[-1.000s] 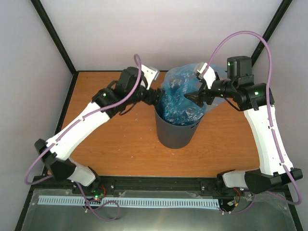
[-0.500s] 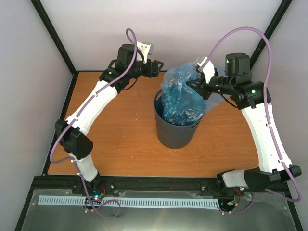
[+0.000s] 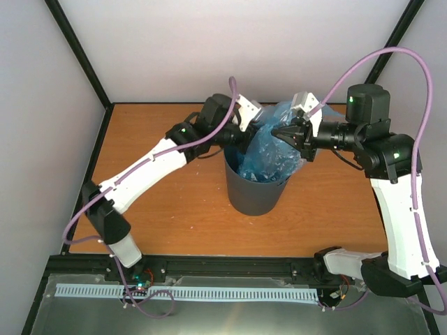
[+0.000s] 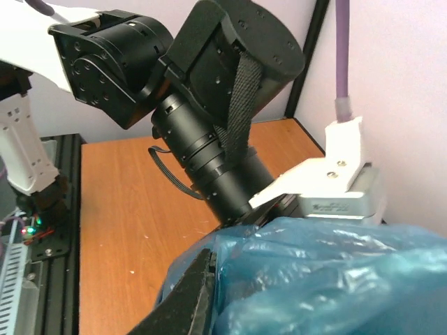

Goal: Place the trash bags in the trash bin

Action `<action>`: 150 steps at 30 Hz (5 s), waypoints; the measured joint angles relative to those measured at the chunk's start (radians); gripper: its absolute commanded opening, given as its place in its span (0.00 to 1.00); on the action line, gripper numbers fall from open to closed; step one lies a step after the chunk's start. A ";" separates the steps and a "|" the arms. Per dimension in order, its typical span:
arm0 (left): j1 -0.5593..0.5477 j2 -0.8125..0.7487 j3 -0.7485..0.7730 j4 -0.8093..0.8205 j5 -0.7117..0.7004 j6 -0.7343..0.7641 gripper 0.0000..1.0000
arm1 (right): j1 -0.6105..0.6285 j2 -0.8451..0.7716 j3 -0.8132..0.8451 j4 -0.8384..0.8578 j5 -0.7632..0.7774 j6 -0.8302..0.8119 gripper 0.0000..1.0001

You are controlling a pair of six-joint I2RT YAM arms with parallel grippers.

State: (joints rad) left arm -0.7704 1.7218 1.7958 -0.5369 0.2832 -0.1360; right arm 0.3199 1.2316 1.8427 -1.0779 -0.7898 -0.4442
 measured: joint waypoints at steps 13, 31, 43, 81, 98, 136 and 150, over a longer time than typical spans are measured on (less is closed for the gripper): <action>-0.022 -0.140 -0.193 -0.022 -0.173 -0.042 0.77 | 0.136 0.044 -0.061 -0.048 0.013 -0.022 0.11; 0.091 -0.568 -0.181 -0.118 -0.548 -0.058 0.87 | 0.443 0.273 0.034 -0.003 0.185 0.084 0.30; 0.091 -0.596 -0.240 -0.163 -0.422 -0.042 0.84 | 0.460 0.286 0.109 -0.061 0.247 0.113 0.77; -0.054 -0.225 -0.014 -0.154 -0.425 0.100 0.35 | 0.288 0.085 -0.081 0.209 0.975 -0.301 0.33; 0.096 -0.163 -0.064 -0.091 -0.380 -0.017 0.01 | 0.176 0.437 0.206 0.101 0.655 -0.118 0.70; 0.098 -0.319 -0.160 -0.054 -0.196 -0.091 0.01 | 0.139 0.234 -0.066 -0.015 0.664 -0.345 0.61; 0.098 -0.319 -0.160 -0.054 -0.202 -0.092 0.01 | 0.139 0.342 0.119 -0.116 0.594 -0.384 0.03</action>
State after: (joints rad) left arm -0.6720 1.4033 1.6360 -0.5911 0.0814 -0.2276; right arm 0.4587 1.5738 1.9614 -1.1938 -0.1963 -0.8280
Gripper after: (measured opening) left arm 0.009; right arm 0.037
